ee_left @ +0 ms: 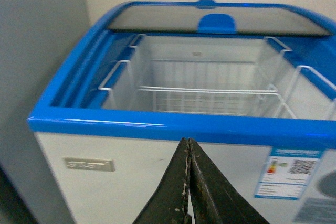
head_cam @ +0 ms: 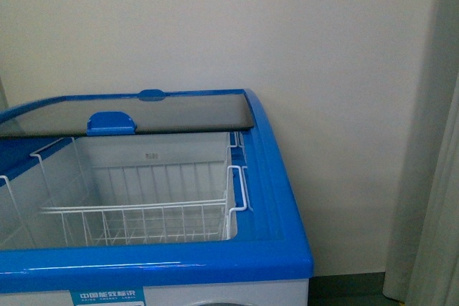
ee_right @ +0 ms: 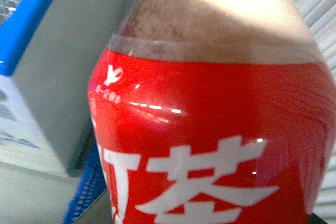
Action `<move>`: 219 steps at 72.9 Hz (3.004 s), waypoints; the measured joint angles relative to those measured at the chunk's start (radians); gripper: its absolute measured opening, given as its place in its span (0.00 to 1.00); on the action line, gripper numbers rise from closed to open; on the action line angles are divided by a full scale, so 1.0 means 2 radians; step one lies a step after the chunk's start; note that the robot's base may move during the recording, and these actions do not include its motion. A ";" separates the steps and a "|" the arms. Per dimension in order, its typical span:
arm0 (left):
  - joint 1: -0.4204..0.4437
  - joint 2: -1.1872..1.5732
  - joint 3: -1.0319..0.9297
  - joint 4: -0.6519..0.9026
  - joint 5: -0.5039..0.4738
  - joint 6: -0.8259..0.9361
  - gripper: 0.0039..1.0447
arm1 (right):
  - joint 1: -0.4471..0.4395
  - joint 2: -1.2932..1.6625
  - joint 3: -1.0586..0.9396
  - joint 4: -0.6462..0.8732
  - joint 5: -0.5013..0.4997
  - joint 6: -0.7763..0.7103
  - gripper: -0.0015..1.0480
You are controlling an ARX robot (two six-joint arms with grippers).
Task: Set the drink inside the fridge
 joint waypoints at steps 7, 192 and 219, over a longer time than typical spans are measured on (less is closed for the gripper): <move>-0.011 -0.004 -0.005 0.000 -0.006 -0.001 0.02 | -0.001 0.070 0.054 0.039 -0.013 -0.094 0.35; -0.014 -0.035 -0.035 0.002 -0.008 -0.001 0.02 | 0.377 0.917 0.746 0.093 0.073 -0.346 0.35; -0.014 -0.035 -0.035 0.002 -0.008 -0.001 0.02 | 0.377 0.929 0.699 0.143 0.079 -0.301 0.35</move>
